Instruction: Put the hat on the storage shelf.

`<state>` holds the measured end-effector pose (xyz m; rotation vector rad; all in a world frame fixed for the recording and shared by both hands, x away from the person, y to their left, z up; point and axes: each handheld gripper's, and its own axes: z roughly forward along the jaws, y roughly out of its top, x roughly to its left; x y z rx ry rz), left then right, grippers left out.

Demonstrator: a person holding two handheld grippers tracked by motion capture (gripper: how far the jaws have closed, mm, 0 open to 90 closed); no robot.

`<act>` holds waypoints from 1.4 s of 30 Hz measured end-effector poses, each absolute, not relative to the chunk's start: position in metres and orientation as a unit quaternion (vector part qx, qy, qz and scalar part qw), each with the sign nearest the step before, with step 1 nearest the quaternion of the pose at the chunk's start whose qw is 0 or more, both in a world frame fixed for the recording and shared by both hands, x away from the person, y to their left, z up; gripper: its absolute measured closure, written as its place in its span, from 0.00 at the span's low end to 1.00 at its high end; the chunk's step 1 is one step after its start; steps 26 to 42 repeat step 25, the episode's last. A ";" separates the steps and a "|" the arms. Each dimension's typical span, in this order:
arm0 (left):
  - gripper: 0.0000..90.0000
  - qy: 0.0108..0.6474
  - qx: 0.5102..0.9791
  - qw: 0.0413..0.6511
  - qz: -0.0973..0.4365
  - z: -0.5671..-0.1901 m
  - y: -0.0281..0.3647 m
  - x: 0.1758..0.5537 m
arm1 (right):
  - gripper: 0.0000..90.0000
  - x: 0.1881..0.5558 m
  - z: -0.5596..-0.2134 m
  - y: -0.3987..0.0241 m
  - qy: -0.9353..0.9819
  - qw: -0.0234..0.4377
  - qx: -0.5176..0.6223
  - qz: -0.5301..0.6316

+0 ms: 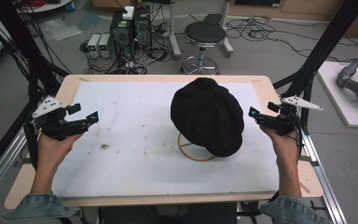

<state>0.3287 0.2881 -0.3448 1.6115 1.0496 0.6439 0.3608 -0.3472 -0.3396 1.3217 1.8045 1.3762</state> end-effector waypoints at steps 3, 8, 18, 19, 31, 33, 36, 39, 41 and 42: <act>0.22 0.439 0.674 0.528 0.270 -0.345 0.288 0.328 | 0.14 0.361 -0.340 -0.346 0.666 0.254 0.487 0.506; 0.22 0.439 0.674 0.529 0.270 -0.344 0.288 0.327 | 0.14 0.361 -0.340 -0.345 0.667 0.253 0.485 0.507; 0.22 0.440 0.674 0.528 0.271 -0.344 0.289 0.326 | 0.14 0.363 -0.341 -0.343 0.669 0.249 0.484 0.507; 0.22 0.440 0.674 0.528 0.271 -0.344 0.289 0.326 | 0.14 0.363 -0.341 -0.343 0.669 0.248 0.483 0.508; 0.22 0.442 0.673 0.528 0.268 -0.345 0.289 0.327 | 0.14 0.363 -0.340 -0.345 0.663 0.248 0.488 0.511; 0.22 0.442 0.673 0.528 0.268 -0.345 0.289 0.327 | 0.14 0.363 -0.340 -0.345 0.663 0.248 0.488 0.511; 0.22 0.442 0.673 0.528 0.268 -0.345 0.289 0.327 | 0.14 0.363 -0.340 -0.345 0.663 0.248 0.488 0.511; 0.22 0.442 0.673 0.528 0.268 -0.345 0.289 0.327 | 0.14 0.363 -0.340 -0.345 0.663 0.248 0.488 0.511; 0.22 0.442 0.673 0.528 0.268 -0.345 0.289 0.327 | 0.14 0.363 -0.340 -0.345 0.663 0.248 0.488 0.511; 0.22 0.442 0.673 0.528 0.268 -0.345 0.289 0.327 | 0.14 0.363 -0.340 -0.345 0.663 0.248 0.488 0.511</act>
